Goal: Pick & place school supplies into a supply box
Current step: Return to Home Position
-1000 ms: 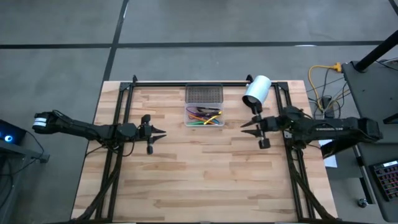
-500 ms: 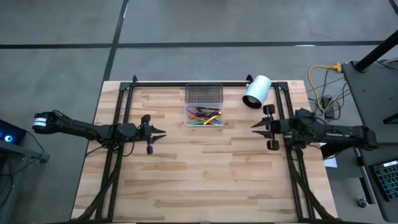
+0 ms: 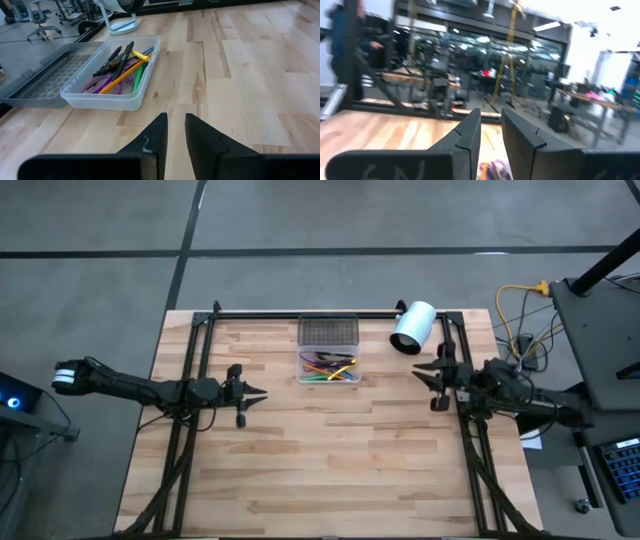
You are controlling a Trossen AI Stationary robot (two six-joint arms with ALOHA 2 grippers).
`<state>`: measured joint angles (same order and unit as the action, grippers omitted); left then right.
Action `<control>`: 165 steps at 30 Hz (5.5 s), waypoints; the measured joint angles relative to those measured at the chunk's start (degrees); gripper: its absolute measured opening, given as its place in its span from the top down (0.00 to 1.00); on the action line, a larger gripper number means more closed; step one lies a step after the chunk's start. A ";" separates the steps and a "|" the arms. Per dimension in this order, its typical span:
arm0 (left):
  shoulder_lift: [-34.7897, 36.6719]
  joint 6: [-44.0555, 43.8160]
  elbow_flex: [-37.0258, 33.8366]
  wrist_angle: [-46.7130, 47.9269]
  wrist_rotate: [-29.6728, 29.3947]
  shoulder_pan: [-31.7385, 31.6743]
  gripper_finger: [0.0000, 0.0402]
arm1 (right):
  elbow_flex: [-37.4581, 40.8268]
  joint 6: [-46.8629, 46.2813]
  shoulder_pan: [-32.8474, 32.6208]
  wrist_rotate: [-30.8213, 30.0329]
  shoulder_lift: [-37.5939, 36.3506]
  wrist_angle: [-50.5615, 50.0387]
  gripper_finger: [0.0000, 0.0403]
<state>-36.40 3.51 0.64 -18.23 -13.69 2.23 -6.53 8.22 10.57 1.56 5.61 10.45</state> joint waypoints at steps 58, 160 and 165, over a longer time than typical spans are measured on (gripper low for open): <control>0.02 0.00 0.00 0.01 -0.01 0.00 0.87 | 5.97 13.88 -0.04 -17.11 -4.73 -7.66 0.83; 0.04 0.00 0.00 0.03 0.00 0.01 0.87 | 5.95 13.87 -7.19 -18.14 -3.20 -7.03 0.83; 0.04 0.00 0.00 0.03 -0.01 0.01 0.87 | 5.95 13.88 -7.19 -18.14 -3.20 -7.03 0.83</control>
<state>-36.36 3.51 0.64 -18.20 -13.70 2.23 -0.58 22.10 3.38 -16.58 2.42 3.42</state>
